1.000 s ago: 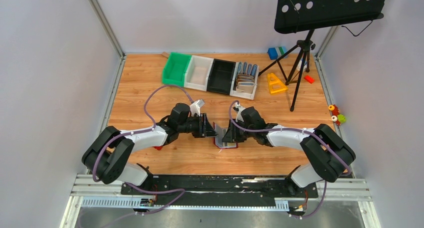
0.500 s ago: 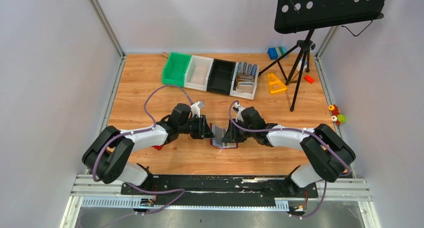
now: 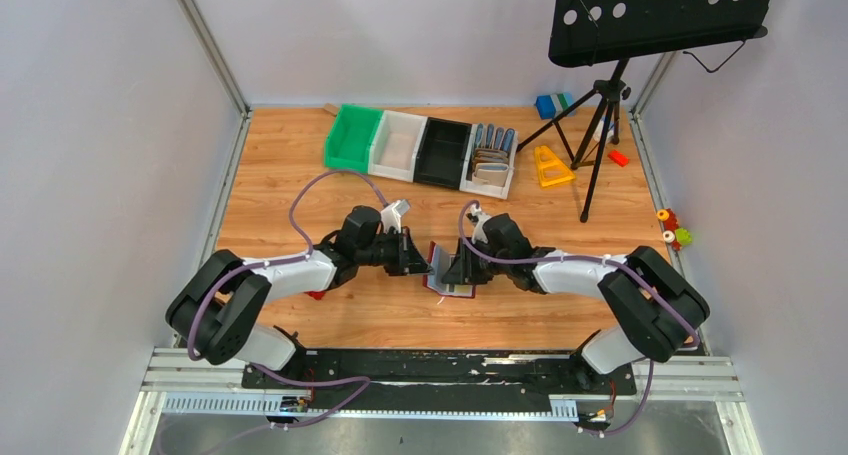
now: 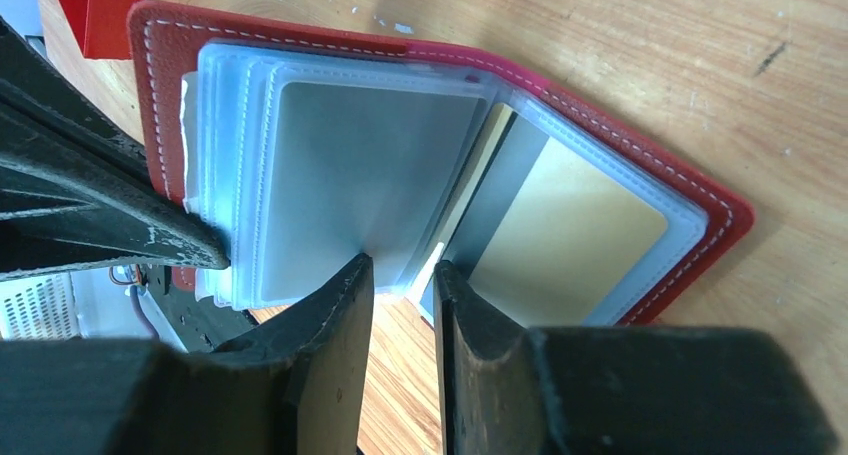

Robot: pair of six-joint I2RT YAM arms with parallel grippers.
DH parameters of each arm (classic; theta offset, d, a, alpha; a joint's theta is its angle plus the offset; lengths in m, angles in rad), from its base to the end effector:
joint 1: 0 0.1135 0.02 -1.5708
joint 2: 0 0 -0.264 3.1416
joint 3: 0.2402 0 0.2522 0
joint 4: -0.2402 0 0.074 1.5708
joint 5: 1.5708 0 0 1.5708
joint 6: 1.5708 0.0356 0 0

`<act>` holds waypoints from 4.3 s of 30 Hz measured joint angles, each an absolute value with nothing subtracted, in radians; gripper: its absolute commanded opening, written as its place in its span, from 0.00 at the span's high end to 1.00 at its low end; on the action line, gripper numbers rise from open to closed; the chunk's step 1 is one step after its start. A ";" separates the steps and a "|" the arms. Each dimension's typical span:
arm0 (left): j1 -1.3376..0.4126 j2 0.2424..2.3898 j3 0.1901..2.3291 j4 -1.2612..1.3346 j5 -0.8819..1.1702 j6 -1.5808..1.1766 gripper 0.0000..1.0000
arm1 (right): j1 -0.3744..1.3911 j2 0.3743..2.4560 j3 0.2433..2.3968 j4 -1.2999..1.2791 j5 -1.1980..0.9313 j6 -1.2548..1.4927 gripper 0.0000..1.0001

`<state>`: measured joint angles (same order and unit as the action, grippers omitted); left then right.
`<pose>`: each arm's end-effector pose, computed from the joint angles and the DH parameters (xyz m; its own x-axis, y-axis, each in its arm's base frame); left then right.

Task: Take the credit cards out of the card holder
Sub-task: Remove the credit card from the card holder.

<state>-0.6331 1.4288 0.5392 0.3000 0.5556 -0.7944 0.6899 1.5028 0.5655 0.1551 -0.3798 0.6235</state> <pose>0.2067 -0.1750 0.1644 -0.9249 -0.0731 -0.3732 0.2801 0.5329 -0.7985 0.2009 0.1829 0.1395 -0.9049 -0.0436 -0.4233 -0.3271 0.7076 0.6263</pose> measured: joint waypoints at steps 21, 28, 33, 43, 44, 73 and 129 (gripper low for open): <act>-0.665 1.353 0.743 -0.159 0.384 -0.594 1.00 | 0.648 1.339 0.474 0.223 -0.414 0.668 0.15; -0.743 1.404 0.846 -0.303 0.245 -0.547 1.00 | 0.653 1.341 0.473 0.223 -0.409 0.672 0.14; -0.808 1.454 0.881 -0.331 0.173 -0.549 1.00 | 0.659 1.387 0.469 0.245 -0.406 0.680 0.25; -0.852 1.499 0.924 -0.331 0.129 -0.559 1.00 | 0.659 1.425 0.430 0.381 -0.423 0.709 0.15; -0.854 1.502 0.926 -0.330 0.128 -0.559 1.00 | 0.659 1.420 0.424 0.390 -0.423 0.710 0.15; -0.630 1.481 0.609 0.070 0.527 -0.620 0.62 | 0.660 1.285 0.519 -0.005 -0.272 0.624 0.93; -0.600 1.218 0.385 0.781 0.735 -1.243 1.00 | 0.588 0.968 0.224 0.711 -0.577 1.103 0.75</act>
<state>-0.5999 1.2182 0.3855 0.7811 0.7353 -1.2427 0.5880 0.9680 0.2245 0.7113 -0.5774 1.1034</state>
